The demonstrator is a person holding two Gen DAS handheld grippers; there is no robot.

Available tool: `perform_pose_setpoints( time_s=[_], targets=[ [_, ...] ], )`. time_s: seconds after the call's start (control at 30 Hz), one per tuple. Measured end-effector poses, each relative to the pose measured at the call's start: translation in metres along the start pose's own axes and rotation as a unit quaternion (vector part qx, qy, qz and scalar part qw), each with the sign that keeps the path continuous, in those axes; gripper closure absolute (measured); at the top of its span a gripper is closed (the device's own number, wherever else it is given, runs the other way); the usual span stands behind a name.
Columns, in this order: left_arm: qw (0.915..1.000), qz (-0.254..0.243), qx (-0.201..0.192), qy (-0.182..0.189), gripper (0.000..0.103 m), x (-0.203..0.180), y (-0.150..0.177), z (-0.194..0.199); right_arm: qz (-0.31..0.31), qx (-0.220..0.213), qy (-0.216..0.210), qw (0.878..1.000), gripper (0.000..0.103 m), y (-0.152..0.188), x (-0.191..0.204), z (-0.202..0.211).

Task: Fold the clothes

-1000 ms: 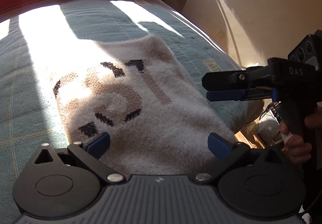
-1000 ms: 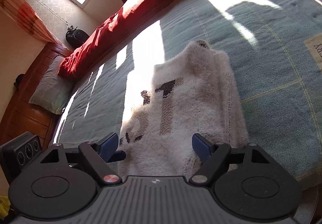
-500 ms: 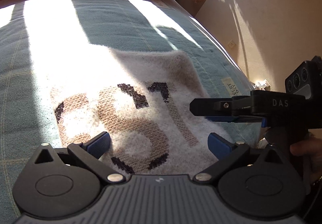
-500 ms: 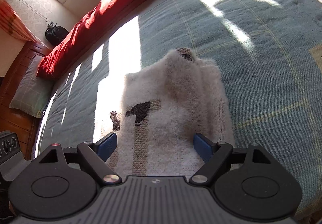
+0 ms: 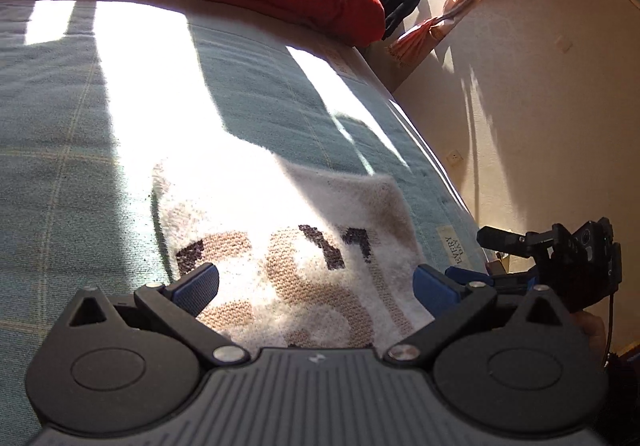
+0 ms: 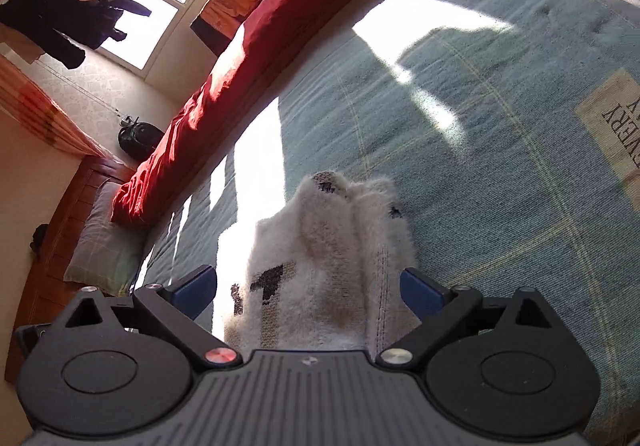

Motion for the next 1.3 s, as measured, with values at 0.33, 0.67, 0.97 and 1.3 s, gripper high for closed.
perform_pose_setpoints(
  time_s=[0.33, 0.67, 0.97, 1.3],
  targets=[
    [0.9931, 0.113, 0.029, 0.015, 0.001, 0.056, -0.002, -0.029, -0.034, 0.070, -0.035, 0.996, 0.002, 0.021, -0.038, -0.060],
    [0.9902, 0.120, 0.063, 0.034, 0.001, 0.054, -0.015, -0.073, -0.015, 0.084, -0.066, 0.994, 0.000, -0.010, -0.034, -0.099],
    [0.9818, 0.120, 0.128, 0.073, 0.001, 0.065, 0.016, -0.059, -0.017, 0.119, -0.107, 0.987, 0.000, 0.022, -0.035, -0.074],
    [0.9739, 0.146, 0.148, 0.091, 0.002, 0.067, 0.001, -0.080, -0.043, 0.144, -0.137, 0.979, 0.000, 0.006, -0.044, -0.094]
  ],
)
Point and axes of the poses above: each gripper's, at about its wrist camera, not at the fingertips, and z roughly against the way its jaws point, x to its left, y to its underside, the point moved 1 cm from there along -z, roughly the way its jaws point, and after that the axes turned 15 degrees about z, right-handed, at the moved point
